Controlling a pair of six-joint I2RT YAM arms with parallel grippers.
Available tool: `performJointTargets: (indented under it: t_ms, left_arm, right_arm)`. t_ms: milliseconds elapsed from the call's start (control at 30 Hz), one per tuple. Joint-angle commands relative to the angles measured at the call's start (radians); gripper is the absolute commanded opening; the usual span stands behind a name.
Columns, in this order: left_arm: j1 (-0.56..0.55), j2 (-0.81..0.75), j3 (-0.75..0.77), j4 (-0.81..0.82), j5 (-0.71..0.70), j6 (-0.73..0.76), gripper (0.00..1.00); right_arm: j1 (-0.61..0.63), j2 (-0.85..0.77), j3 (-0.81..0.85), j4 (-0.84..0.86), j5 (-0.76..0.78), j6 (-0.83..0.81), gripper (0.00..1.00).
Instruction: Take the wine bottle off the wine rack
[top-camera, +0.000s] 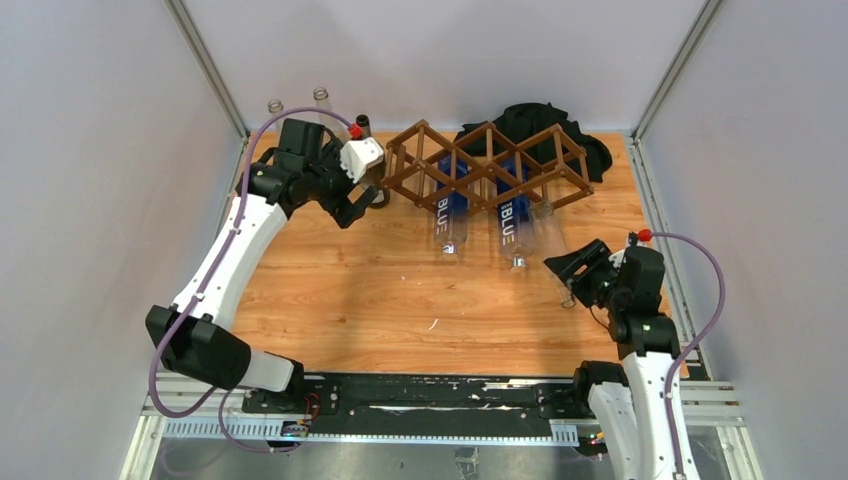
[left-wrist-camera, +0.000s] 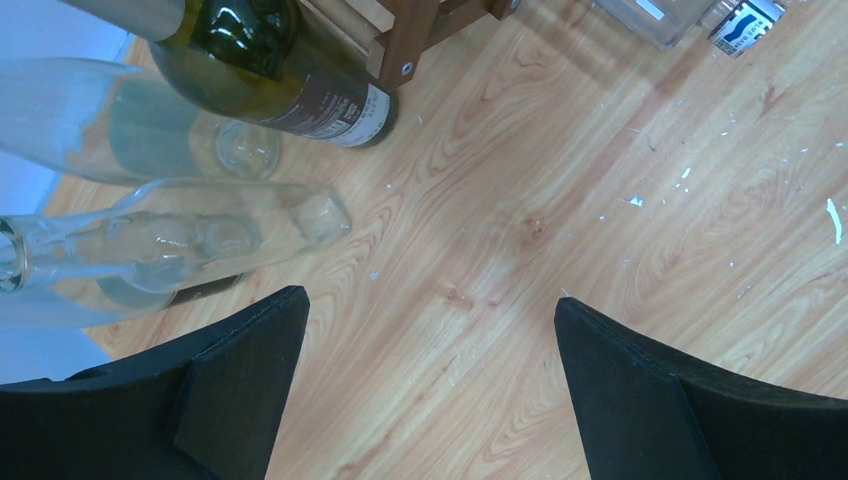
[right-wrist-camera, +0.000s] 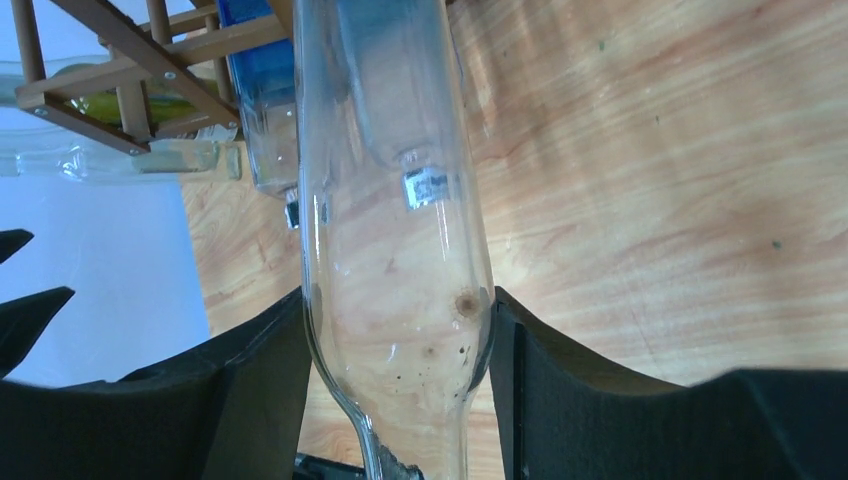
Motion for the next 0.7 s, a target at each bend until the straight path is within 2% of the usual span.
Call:
performJointTargets:
  t_ms: [0, 300, 433, 533, 667]
  left_arm:
    - [-0.024, -0.001, -0.004, -0.011, -0.03, 0.036, 0.99]
    - [-0.047, -0.027, -0.028, -0.014, -0.018, 0.071, 0.99]
    - [-0.048, -0.071, -0.07, -0.014, 0.057, 0.127, 0.99]
    - [-0.053, -0.113, -0.109, -0.026, 0.104, 0.194, 1.0]
    - [-0.069, -0.169, -0.129, -0.087, 0.132, 0.304, 1.0]
  right_arm:
    - [0.016, -0.063, 0.037, -0.082, -0.052, 0.029, 0.0]
    - [0.026, -0.036, 0.153, -0.044, -0.172, 0.045, 0.0]
    - [0.068, 0.015, 0.178, 0.003, -0.243, 0.051, 0.0]
    - [0.193, 0.087, 0.198, 0.032, -0.226, 0.041, 0.0]
    - [0.431, 0.198, 0.287, 0.038, -0.107, 0.014, 0.0]
